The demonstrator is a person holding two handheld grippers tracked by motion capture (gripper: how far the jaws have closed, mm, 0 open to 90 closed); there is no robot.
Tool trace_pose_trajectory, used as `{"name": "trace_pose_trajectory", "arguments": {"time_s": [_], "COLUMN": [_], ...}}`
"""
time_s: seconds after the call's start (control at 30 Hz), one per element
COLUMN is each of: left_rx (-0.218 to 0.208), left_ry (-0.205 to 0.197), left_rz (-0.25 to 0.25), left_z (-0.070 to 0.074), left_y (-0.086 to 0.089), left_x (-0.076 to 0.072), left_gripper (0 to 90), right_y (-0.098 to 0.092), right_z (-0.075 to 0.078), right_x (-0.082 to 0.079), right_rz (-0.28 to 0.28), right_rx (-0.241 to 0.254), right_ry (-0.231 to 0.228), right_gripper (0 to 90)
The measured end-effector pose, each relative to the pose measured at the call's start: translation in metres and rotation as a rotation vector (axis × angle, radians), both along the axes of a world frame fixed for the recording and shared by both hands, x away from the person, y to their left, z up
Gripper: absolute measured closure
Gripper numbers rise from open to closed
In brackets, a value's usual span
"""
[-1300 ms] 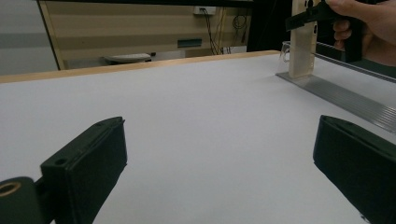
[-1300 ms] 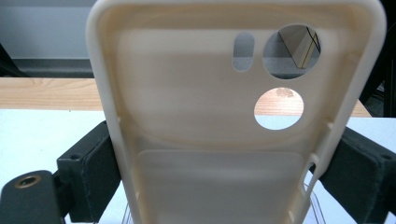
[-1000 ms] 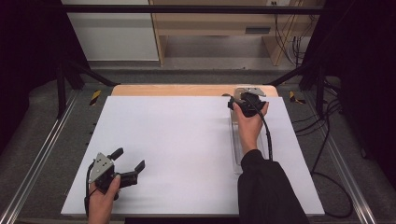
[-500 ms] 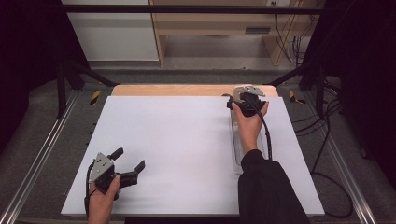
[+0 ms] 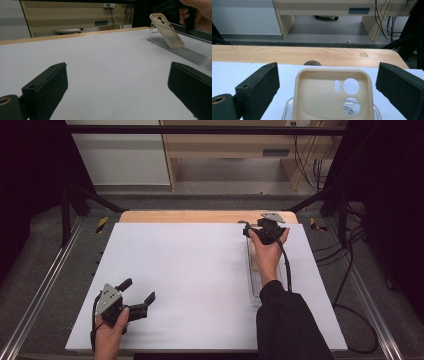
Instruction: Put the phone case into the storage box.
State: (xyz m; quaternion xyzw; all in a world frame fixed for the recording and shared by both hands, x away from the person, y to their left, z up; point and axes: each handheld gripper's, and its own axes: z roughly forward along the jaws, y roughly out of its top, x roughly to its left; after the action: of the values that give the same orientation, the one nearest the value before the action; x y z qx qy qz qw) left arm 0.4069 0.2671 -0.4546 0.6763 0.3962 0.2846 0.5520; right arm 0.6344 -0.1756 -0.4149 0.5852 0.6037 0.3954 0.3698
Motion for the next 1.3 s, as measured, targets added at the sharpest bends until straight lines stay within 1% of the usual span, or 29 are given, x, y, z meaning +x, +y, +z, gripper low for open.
{"name": "trace_pose_trajectory", "arguments": {"time_s": [0.3, 0.47, 0.6, 0.83, 0.9, 0.97, 1.0, 1.07, 1.23, 1.3], "left_rx": [-0.002, 0.006, -0.004, -0.001, 0.0, 0.0, -0.001, 0.001, 0.002, 0.012], "left_ry": [0.0, 0.0, -0.004, -0.005, -0.005, -0.006, -0.005, -0.004, -0.004, -0.004], "left_rz": [0.0, -0.007, -0.006, -0.007, -0.007, -0.006, -0.005, -0.005, -0.002, -0.005], "left_z": [0.0, 0.0, 0.0, 0.0, 0.0, 0.0, 0.0, 0.0, 0.0, 0.0], "left_y": [-0.001, -0.001, -0.001, 0.0, 0.0, 0.0, 0.0, 0.0, 0.0, 0.002], "left_x": [0.0, 0.0, 0.0, -0.001, -0.001, -0.002, -0.002, -0.003, -0.004, -0.007], "left_gripper": [2.9, 2.8, 2.7, 2.6, 2.6, 2.6, 2.6, 2.6, 2.6, 2.5], "right_y": [0.0, 0.001, 0.001, 0.0, -0.001, -0.001, -0.001, -0.001, -0.001, -0.001], "right_z": [0.004, 0.006, 0.008, 0.012, 0.014, 0.015, 0.015, 0.017, 0.02, 0.022], "right_x": [-0.003, -0.005, -0.007, -0.01, -0.011, -0.012, -0.012, -0.013, -0.016, -0.018], "right_rz": [0.01, 0.02, 0.027, 0.033, 0.034, 0.029, 0.027, 0.031, 0.044, 0.047], "right_rx": [0.001, 0.001, 0.0, 0.003, 0.004, -0.002, 0.004, 0.014, 0.009, 0.005], "right_ry": [-0.009, -0.009, -0.011, -0.011, -0.01, 0.0, 0.001, 0.001, -0.006, -0.007], "right_gripper": [5.1, 4.9, 4.8, 4.8, 4.9, 5.4, 5.5, 5.4, 5.4, 5.4]}}
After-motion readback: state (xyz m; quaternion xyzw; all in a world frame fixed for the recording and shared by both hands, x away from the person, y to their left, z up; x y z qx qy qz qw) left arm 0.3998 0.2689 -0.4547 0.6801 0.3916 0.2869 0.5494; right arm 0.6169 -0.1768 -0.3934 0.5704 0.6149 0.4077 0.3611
